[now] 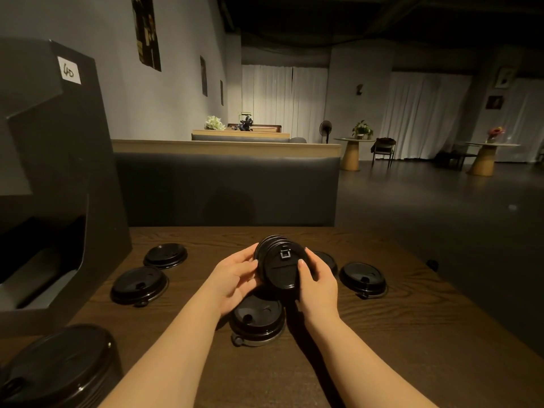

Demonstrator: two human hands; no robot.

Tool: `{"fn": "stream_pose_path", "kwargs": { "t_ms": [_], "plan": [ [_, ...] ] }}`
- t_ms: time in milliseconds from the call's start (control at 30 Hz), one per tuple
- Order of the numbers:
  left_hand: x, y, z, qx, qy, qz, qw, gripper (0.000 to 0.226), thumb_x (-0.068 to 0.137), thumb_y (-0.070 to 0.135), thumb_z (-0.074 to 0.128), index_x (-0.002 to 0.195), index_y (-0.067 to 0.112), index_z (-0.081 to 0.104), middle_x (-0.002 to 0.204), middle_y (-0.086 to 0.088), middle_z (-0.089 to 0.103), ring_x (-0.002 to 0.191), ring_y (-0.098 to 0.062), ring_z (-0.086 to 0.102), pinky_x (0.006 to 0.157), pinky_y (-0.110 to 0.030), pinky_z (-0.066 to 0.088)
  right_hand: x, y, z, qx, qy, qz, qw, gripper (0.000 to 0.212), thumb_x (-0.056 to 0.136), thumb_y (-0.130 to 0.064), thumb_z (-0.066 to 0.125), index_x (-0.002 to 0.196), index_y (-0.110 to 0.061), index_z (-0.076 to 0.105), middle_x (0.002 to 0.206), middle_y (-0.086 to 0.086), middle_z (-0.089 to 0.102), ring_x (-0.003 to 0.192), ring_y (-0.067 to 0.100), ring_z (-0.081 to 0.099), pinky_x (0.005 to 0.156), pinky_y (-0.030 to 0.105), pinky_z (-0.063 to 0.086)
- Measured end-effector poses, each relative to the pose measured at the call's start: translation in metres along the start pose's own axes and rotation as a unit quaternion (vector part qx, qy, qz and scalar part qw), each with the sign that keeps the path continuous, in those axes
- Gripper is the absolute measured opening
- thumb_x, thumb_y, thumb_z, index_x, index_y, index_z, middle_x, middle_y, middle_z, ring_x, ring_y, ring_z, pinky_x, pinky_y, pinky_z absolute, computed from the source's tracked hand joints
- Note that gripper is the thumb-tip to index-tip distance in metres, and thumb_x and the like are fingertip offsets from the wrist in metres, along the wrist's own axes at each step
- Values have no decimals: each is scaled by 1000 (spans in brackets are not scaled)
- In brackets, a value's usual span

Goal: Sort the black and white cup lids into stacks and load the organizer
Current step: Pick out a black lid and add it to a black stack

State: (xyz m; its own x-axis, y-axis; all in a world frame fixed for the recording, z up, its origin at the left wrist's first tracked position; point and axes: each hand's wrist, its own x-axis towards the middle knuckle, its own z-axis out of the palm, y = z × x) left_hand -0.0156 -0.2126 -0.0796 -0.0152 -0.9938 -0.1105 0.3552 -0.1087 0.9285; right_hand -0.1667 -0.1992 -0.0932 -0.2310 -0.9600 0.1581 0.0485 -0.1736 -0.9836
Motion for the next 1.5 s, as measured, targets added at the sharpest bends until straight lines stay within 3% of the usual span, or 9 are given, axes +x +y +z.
{"fn": "stream_pose_path", "kwargs": {
  "t_ms": [367,467,600,800,1000,1133,1233,1367,1500],
  "plan": [
    [-8,-1,12,198,-103,6,975,35,86,-8,55,118,6,56,115,-21,65,105,-32,66,94,-47,52,5,1,-3,-3,73,0,997,30,94,-23,55,124,-19,55,127,3,55,115,15,51,98,31,44],
    [-11,2,18,132,-97,11,986,38,91,-3,45,125,10,55,110,-16,65,88,-20,69,83,-39,56,4,1,-2,-32,87,-19,996,23,93,-25,57,116,-20,55,123,1,52,106,11,51,87,24,41],
    [-17,8,31,159,-70,33,984,26,99,35,44,116,23,58,118,-5,65,112,-22,60,94,-39,52,1,-2,-2,-60,85,-45,994,13,93,-26,57,103,-26,51,120,-2,46,97,6,48,84,23,39],
    [-7,2,23,291,-30,103,951,40,94,19,59,133,26,53,136,3,53,126,-15,49,106,-42,44,-1,-2,-2,-31,42,-39,998,17,91,-25,61,94,-39,52,124,-3,45,103,8,50,79,22,43],
    [-5,6,15,309,-18,147,940,40,96,14,54,136,18,51,136,1,53,128,-16,47,106,-32,40,-2,-6,1,71,-35,57,995,50,91,-21,61,137,-23,43,123,3,57,108,18,58,91,34,50],
    [7,10,-17,525,243,261,773,42,99,32,45,137,16,51,138,-6,53,134,-23,40,113,-44,29,-2,-7,4,18,-24,40,999,16,92,-21,60,107,-20,60,102,-4,63,97,11,60,77,21,47],
    [13,13,-38,588,415,118,684,65,95,35,48,150,12,25,157,-11,24,148,-29,3,118,-50,0,-5,-6,7,47,-19,58,997,14,93,-21,58,106,-16,58,91,-7,63,80,2,58,62,15,43],
    [20,4,-48,650,387,-59,651,85,91,42,51,155,12,2,162,-12,-6,146,-32,-20,115,-53,-9,-9,-3,7,66,-19,54,996,14,91,-20,61,105,-17,56,90,-5,64,81,3,60,61,17,44],
    [24,2,-49,699,337,-106,621,72,94,42,37,154,14,10,162,-10,4,147,-29,-17,115,-58,-12,-12,0,9,75,-38,45,995,15,91,-20,61,99,-26,49,85,-12,59,78,-1,57,61,14,42]
  ]
}}
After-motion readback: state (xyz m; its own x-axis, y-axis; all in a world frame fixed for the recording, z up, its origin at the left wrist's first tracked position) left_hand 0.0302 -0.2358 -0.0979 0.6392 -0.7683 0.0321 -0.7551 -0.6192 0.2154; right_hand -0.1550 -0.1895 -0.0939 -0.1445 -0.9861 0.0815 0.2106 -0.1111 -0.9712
